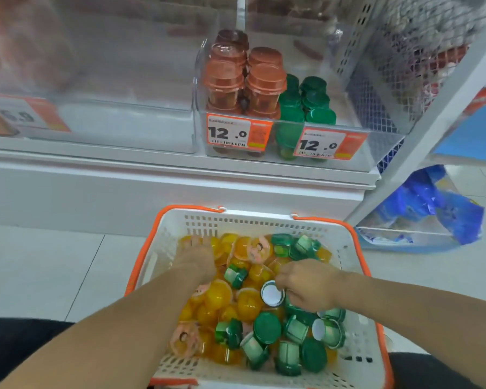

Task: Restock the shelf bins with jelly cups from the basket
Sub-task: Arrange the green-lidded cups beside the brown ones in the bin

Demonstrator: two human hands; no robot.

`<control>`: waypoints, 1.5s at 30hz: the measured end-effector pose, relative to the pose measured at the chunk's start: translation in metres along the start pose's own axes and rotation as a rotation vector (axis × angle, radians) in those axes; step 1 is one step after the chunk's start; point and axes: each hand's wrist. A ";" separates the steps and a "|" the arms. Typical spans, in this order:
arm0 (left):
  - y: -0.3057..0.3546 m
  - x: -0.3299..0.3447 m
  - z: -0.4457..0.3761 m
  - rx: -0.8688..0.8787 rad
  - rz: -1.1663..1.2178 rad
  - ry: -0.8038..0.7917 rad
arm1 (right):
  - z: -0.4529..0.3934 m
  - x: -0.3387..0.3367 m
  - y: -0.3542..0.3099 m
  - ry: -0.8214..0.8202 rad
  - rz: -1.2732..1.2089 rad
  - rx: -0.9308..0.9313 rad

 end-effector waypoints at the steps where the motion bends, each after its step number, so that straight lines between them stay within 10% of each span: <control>1: -0.004 0.014 -0.001 -0.018 0.022 -0.021 | -0.002 0.001 0.002 0.000 -0.028 0.014; 10: -0.026 0.029 0.003 -0.060 0.441 0.156 | -0.034 0.013 -0.008 -0.052 0.052 0.022; 15: -0.028 0.011 -0.001 -0.214 1.484 -0.366 | -0.047 0.016 -0.016 -0.287 0.150 0.035; 21: -0.027 -0.007 0.013 -0.186 1.888 -0.825 | -0.063 0.003 -0.026 -0.272 0.131 -0.001; 26: -0.023 -0.033 0.021 -0.009 1.759 -0.953 | -0.056 -0.041 -0.013 0.006 -0.385 0.326; 32: 0.008 -0.081 0.033 0.317 1.215 -1.193 | -0.012 -0.108 0.019 0.555 -1.757 0.563; 45: 0.121 -0.219 0.118 0.433 1.431 -0.686 | 0.043 -0.189 0.005 0.934 -1.893 0.273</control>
Point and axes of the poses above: each hand's wrist, its own z-axis away from the middle knuckle, its own x-axis out of the palm, y = z × x, and after that the axes turned 8 degrees about z, right-handed
